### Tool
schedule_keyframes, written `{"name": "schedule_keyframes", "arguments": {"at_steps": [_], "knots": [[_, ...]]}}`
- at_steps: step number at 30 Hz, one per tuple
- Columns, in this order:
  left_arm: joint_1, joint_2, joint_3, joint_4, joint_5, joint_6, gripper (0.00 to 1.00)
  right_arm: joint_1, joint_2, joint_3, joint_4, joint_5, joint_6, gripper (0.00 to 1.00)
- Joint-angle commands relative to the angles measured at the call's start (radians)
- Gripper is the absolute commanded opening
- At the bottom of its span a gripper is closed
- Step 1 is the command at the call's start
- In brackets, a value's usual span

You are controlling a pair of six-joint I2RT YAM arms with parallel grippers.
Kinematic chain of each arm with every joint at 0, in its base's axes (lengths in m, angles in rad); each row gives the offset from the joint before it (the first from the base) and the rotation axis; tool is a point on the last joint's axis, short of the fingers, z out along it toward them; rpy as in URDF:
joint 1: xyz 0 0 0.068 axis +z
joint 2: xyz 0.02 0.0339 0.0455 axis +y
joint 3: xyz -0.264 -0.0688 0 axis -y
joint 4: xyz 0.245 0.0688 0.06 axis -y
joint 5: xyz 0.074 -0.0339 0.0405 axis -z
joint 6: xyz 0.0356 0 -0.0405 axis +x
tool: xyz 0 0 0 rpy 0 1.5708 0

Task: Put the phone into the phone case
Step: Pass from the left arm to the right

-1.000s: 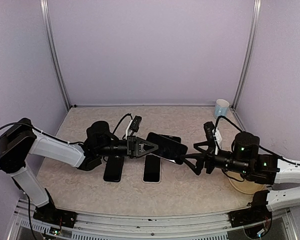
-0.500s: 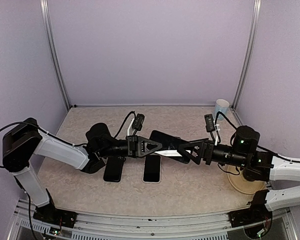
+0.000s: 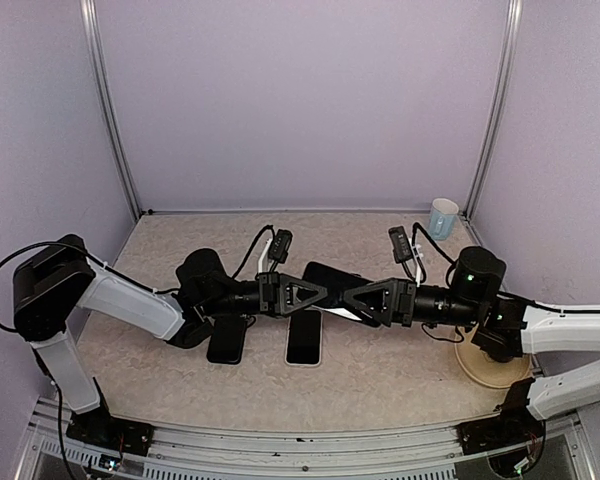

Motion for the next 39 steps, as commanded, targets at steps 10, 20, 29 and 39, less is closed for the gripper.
{"name": "schedule_keyframes", "arguments": {"at_steps": [10,20,29,39], "knots": [[-0.001,0.019,0.037,0.076,-0.048,0.000,0.00,-0.007,0.051,-0.024,0.148,-0.113,0.053,0.68],[0.007,0.013,0.024,0.050,-0.064,0.017,0.00,-0.007,-0.004,-0.029,0.101,-0.093,0.014,0.56],[0.010,0.008,0.011,0.045,-0.088,0.017,0.00,-0.007,-0.033,-0.045,0.123,-0.078,0.018,0.73],[0.010,0.026,0.018,0.051,-0.088,0.008,0.00,-0.007,-0.008,-0.055,0.180,-0.099,0.047,0.52]]}}
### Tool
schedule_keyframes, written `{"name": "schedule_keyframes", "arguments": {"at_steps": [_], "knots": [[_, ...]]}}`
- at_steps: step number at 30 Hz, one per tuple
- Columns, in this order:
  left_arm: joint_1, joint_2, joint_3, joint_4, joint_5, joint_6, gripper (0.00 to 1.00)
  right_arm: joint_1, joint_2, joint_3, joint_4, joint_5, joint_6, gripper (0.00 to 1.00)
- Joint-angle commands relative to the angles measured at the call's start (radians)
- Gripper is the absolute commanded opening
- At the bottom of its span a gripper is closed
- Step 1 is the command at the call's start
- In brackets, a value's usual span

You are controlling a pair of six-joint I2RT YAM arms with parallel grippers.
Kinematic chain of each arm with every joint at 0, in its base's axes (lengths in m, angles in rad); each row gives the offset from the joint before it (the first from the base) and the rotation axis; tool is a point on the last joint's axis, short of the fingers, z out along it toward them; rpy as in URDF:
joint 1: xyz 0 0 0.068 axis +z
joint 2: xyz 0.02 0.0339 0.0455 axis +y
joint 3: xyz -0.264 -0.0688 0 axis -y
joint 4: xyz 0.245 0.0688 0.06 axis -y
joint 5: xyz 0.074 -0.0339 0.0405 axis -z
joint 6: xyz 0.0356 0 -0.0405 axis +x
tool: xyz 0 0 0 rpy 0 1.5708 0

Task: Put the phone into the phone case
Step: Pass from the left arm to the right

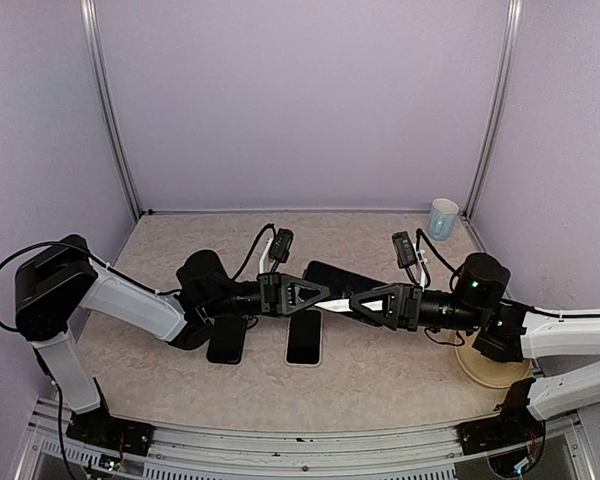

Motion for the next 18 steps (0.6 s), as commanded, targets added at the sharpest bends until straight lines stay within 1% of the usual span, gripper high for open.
{"name": "schedule_keyframes", "arguments": {"at_steps": [1,5,9,10,12,14,18], "knots": [[0.016,0.016,0.012,0.020,-0.073,-0.003,0.00,0.001,0.003,0.000,0.090,-0.040,0.004,0.46],[0.016,0.018,0.010,0.021,-0.073,-0.003,0.00,0.001,0.005,-0.002,0.103,-0.038,0.003,0.20],[0.017,0.019,0.006,0.017,-0.075,0.000,0.00,0.001,-0.004,-0.003,0.102,-0.032,-0.003,0.04],[0.018,0.020,0.005,0.015,-0.075,0.000,0.01,-0.001,-0.007,-0.003,0.099,-0.030,-0.005,0.00],[0.022,0.019,-0.001,0.013,-0.077,0.001,0.08,-0.001,-0.014,0.002,0.083,-0.022,-0.011,0.00],[0.031,0.015,-0.012,0.013,-0.080,0.003,0.17,-0.001,-0.021,0.014,0.054,-0.015,-0.026,0.00],[0.068,-0.012,-0.030,-0.036,-0.083,0.035,0.40,-0.021,-0.036,0.056,-0.056,-0.001,-0.062,0.00]]}}
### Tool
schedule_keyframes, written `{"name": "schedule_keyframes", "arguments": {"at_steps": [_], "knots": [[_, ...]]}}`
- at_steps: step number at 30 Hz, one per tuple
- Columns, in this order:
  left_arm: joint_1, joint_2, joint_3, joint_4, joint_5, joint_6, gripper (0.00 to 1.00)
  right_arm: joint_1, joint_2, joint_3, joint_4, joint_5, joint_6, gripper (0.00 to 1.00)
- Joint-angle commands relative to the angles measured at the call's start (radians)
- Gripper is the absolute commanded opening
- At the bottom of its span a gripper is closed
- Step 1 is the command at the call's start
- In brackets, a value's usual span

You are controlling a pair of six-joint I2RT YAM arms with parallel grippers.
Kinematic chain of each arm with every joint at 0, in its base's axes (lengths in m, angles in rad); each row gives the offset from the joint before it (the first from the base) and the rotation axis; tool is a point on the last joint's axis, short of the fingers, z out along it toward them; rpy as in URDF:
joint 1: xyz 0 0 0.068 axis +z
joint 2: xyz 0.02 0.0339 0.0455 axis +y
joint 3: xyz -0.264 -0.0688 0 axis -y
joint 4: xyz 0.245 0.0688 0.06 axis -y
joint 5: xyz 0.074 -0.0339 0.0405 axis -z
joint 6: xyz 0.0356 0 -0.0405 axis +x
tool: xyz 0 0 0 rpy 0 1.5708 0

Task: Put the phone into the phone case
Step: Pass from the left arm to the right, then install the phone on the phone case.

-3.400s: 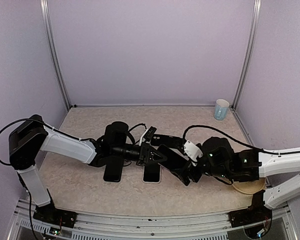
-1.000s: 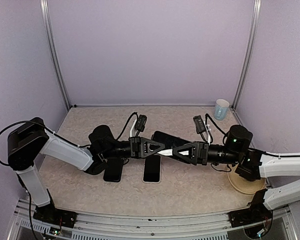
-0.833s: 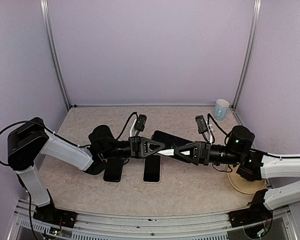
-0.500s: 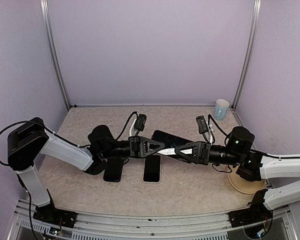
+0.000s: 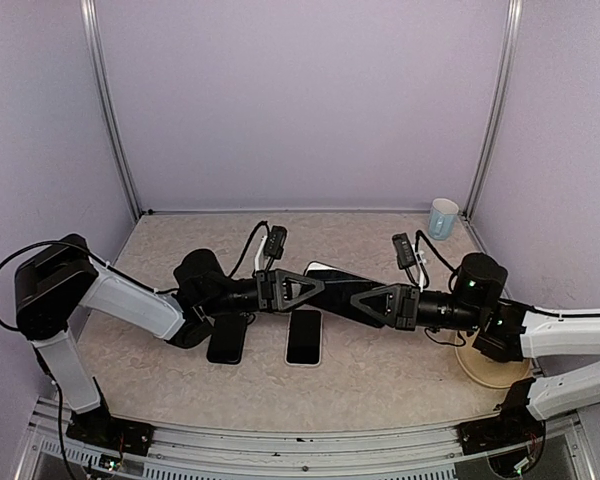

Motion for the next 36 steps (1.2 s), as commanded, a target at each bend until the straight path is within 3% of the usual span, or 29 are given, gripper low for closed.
{"name": "schedule_keyframes", "arguments": {"at_steps": [1,5,10,17,21,24,31,36], "knots": [[0.064,-0.026,-0.023,-0.091,-0.075,0.042,0.46,-0.020,-0.048,0.070,-0.058,-0.025,-0.071,0.00],[0.097,-0.099,0.002,-0.327,-0.136,0.204,0.70,-0.087,-0.051,0.117,-0.177,-0.056,-0.096,0.00],[0.103,-0.188,0.079,-0.650,-0.311,0.423,0.98,-0.182,0.006,0.189,-0.312,-0.123,-0.111,0.00],[0.102,-0.282,0.151,-0.902,-0.777,0.585,0.99,-0.302,0.169,0.283,-0.463,-0.134,-0.131,0.00],[0.104,-0.297,0.185,-0.963,-0.936,0.636,0.99,-0.334,0.251,0.325,-0.489,-0.111,-0.135,0.00],[0.124,-0.285,0.205,-1.011,-1.046,0.586,0.99,-0.345,0.296,0.360,-0.507,-0.069,-0.169,0.00],[0.228,-0.181,0.230,-0.999,-0.765,0.514,0.99,-0.369,0.452,0.525,-0.652,-0.052,-0.256,0.00],[0.247,-0.113,0.239,-0.915,-0.634,0.497,0.99,-0.426,0.609,0.693,-0.811,-0.108,-0.180,0.00]]}}
